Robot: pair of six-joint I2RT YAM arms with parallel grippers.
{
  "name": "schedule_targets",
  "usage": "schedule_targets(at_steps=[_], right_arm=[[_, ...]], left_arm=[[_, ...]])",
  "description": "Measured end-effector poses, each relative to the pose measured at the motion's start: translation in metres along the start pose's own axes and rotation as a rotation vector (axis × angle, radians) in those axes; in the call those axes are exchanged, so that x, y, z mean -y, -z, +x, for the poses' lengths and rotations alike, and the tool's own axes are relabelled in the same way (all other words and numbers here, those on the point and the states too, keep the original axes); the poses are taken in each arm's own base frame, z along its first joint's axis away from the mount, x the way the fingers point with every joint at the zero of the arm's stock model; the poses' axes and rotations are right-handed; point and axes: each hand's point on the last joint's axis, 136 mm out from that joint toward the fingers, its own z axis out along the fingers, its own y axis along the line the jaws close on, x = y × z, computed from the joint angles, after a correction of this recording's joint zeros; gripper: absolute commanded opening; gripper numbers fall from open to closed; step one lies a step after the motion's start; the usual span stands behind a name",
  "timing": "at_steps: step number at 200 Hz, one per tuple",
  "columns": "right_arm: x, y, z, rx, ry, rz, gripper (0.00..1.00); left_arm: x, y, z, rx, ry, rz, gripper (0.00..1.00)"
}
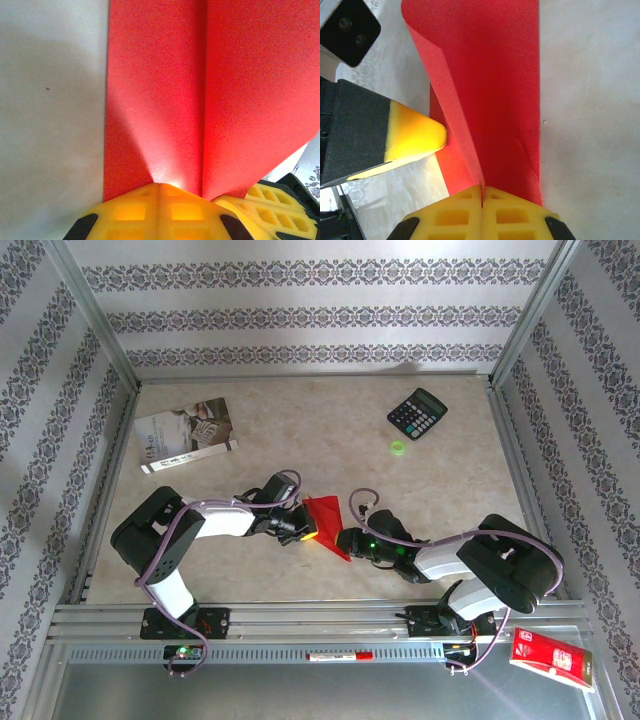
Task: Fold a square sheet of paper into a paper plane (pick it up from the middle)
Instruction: Fourth fold the wing at the center of the table.
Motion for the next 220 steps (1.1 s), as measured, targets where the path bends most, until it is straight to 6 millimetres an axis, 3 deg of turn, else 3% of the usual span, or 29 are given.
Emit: schedule_targets(at_steps=[137, 160, 220], right_arm=[[0.002, 0.000, -0.003, -0.006, -0.103, -0.053, 0.00], [0.002, 0.000, -0.003, -0.007, -0.106, -0.060, 0.00], [0.001, -0.001, -0.003, -0.009, -0.121, -0.088, 0.00]], left_arm=[[0.000, 0.001, -0.003, 0.011, -0.040, -0.021, 0.00], [0.001, 0.002, -0.005, 0.017, -0.047, -0.033, 0.05], [0.032, 0.010, -0.016, 0.047, -0.105, 0.019, 0.09]])
